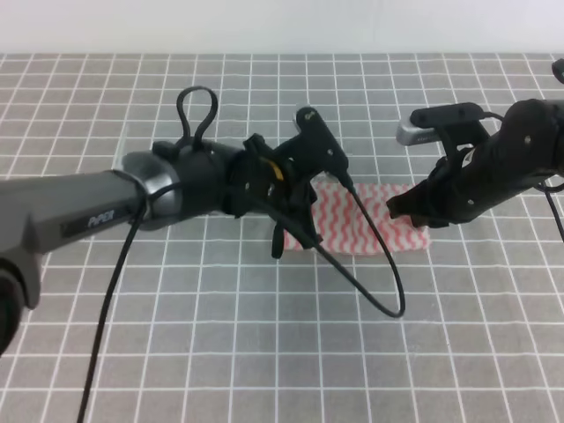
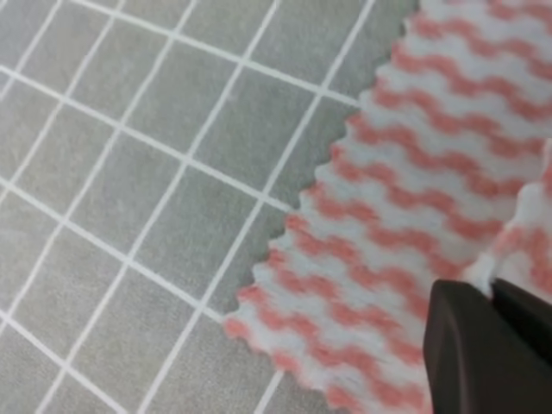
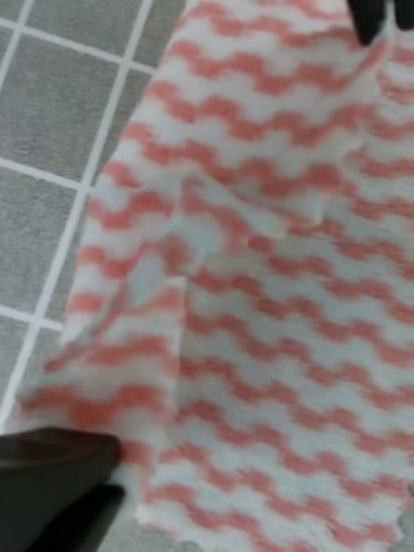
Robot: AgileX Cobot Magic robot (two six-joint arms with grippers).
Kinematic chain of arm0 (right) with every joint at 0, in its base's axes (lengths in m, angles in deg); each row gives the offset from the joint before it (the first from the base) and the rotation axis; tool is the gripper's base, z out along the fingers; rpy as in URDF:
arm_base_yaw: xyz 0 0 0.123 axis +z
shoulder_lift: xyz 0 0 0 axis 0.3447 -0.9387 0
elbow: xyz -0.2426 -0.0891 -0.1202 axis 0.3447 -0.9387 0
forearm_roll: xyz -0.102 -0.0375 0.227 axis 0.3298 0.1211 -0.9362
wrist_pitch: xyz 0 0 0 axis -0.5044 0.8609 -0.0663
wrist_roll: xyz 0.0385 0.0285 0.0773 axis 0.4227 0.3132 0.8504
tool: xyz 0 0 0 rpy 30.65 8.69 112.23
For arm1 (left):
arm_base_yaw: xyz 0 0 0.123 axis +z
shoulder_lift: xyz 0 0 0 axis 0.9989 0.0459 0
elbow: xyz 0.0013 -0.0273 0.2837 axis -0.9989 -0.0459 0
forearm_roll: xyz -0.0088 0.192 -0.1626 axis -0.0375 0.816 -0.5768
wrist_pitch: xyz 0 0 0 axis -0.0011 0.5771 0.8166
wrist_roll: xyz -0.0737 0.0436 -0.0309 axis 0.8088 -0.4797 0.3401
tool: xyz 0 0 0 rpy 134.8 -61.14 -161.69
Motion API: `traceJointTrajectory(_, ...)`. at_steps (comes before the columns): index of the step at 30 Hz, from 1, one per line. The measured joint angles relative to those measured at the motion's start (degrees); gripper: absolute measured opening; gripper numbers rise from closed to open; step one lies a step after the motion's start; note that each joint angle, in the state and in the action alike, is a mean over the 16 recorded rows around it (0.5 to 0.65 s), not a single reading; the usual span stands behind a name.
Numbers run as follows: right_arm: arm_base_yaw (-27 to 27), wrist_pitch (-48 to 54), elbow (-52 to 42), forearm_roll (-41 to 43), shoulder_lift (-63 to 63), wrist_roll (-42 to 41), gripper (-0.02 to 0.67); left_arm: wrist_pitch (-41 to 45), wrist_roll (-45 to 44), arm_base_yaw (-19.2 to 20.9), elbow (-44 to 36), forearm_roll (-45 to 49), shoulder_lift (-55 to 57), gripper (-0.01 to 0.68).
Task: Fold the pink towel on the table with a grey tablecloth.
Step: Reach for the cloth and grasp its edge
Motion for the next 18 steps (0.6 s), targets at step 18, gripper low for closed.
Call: traceJointTrajectory(18, 0.0, -4.8, 0.0, 0.1, -1.6, -0.2, -0.016, 0.8, 0.0, 1.1, 2.6, -0.2, 2.0, -0.002)
